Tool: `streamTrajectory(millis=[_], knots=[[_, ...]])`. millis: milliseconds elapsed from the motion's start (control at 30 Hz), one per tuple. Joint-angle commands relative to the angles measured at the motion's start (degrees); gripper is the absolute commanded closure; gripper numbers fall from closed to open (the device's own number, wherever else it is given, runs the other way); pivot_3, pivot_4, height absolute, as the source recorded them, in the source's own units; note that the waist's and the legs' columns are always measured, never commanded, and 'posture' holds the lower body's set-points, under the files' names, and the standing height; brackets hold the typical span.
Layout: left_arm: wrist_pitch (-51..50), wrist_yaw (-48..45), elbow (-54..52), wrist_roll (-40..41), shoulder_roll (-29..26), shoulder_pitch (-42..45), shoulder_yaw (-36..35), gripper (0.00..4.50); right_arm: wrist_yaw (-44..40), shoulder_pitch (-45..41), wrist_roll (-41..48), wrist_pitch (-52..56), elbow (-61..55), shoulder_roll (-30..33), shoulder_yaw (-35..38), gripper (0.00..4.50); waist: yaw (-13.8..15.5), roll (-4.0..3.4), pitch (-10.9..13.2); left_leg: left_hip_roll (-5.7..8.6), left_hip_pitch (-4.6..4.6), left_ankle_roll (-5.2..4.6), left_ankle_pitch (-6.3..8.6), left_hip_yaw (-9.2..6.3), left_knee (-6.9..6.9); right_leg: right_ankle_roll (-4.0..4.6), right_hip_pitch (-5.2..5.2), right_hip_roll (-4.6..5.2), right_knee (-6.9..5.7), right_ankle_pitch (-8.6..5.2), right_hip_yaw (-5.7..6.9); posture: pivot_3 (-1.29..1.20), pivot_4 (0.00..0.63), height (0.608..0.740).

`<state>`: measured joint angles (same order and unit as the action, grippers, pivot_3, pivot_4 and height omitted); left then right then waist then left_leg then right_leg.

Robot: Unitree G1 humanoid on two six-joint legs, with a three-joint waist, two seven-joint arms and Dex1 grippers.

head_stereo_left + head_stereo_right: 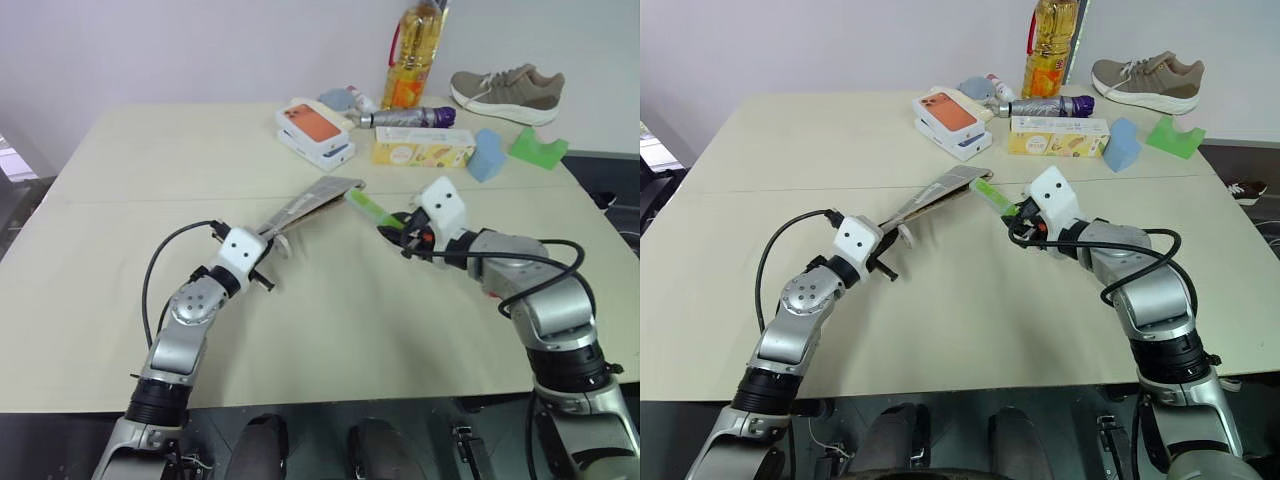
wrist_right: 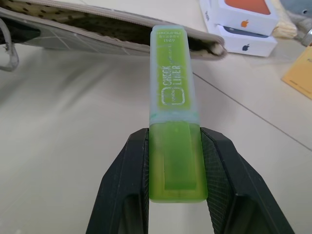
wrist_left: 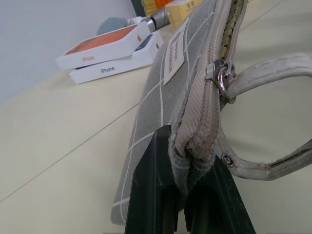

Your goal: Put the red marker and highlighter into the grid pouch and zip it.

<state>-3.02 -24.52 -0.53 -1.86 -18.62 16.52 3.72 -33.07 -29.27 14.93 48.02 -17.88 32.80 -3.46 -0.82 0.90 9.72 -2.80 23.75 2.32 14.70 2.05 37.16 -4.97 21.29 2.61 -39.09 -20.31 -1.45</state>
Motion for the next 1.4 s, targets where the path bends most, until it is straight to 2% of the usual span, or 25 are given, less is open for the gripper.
streamTrajectory(millis=[33, 267, 467, 600, 833, 1000, 1033, 1200, 1400], knots=[[0.96, -0.08, -2.53, 0.59, 0.28, -0.03, 0.29, 4.5, 0.03, -1.29, 0.49, -0.39, -2.12, -0.21, 0.34, 3.6, 0.01, 0.0, 0.0, 0.0, 0.0, 0.0, 0.0, 0.0, 0.0, 0.0, 0.0, 0.0, 0.0, 0.0, 0.0, 0.0, 0.15, 0.74], [3.32, -2.08, -3.46, -0.53, -0.98, -0.87, 1.68, 4.5, -2.61, -1.34, -0.37, -0.94, -3.2, 2.27, -2.21, 3.6, 0.01, 0.0, 0.0, 0.0, 0.0, 0.0, 0.0, 0.0, 0.0, 0.0, 0.0, -0.01, 0.0, 0.0, 0.0, 0.0, 0.15, 0.74], [12.29, -9.48, -2.93, -1.99, -7.68, -1.89, 5.18, 4.5, -9.68, -0.26, -1.29, -2.42, -7.61, 9.67, -7.59, 3.6, -0.04, 0.0, 0.0, -0.01, 0.0, 0.0, 0.0, 0.0, -0.02, 0.0, 0.03, 0.01, 0.01, 0.0, 0.0, 0.0, 0.15, 0.74], [14.99, -15.35, -3.18, 0.79, -10.54, -1.97, 6.35, 4.5, -14.83, -0.57, -1.1, -4.45, -10.9, 13.15, -10.79, 3.6, -0.05, 0.0, 0.0, -0.01, -0.01, 0.0, 0.0, 0.0, 0.0, 0.01, 0.01, 0.02, 0.01, 0.0, 0.0, 0.0, 0.15, 0.74], [16.28, -19.68, -4.09, 2.36, -12.59, -2.43, 6.5, 4.5, -18.48, -0.6, -0.84, -5.09, -12.53, 14.06, -11.71, 3.6, -0.01, 0.0, 0.0, -0.01, 0.0, 0.0, 0.0, -0.01, 0.01, 0.01, 0.0, 0.03, 0.01, -0.01, 0.0, 0.0, 0.15, 0.74], [14.94, -17.65, -3.44, 1.67, -12.09, -2.84, 5.33, 4.5, -17.5, -0.18, 0.21, -4.34, -12.09, 13.86, -7.23, 1.22, 0.0, 0.0, 0.0, -0.01, -0.01, 0.0, 0.0, -0.01, 0.03, 0.01, -0.01, 0.02, 0.01, 0.0, 0.0, 0.0, 0.15, 0.74], [14.09, -16.84, -3.37, 1.81, -11.36, -2.82, 5.21, 4.5, -17.72, 0.63, 2.07, -4.1, -12.31, 13.94, -3.93, 0.79, 0.01, 0.0, 0.0, -0.01, 0.0, 0.0, 0.0, -0.01, 0.04, 0.01, -0.01, 0.02, 0.01, 0.0, 0.0, 0.0, 0.15, 0.74], [8.7, -11.11, -2.5, 1.2, -6.69, -2.13, 4.56, 4.5, -20.43, 6.95, 12.2, -0.84, -12.81, 15.05, 11.14, 0.79, 0.31, 0.03, 0.02, 0.03, 0.01, -0.01, 0.0, -0.08, 0.09, 0.0, -0.14, 0.0, 0.03, 0.0, 0.05, 0.0, 0.15, 0.74], [3.58, -4.1, -1.01, -1.8, -0.72, -0.9, 6.17, 4.5, -10.64, 12.43, 9.35, 1.69, -0.04, 14.03, 21.2, 0.79, 0.05, 0.06, 0.03, 0.04, -0.37, -0.01, 0.0, -0.1, 0.14, -0.01, -0.54, 0.01, 0.02, 0.01, 0.04, 0.0, 0.15, 0.74]])
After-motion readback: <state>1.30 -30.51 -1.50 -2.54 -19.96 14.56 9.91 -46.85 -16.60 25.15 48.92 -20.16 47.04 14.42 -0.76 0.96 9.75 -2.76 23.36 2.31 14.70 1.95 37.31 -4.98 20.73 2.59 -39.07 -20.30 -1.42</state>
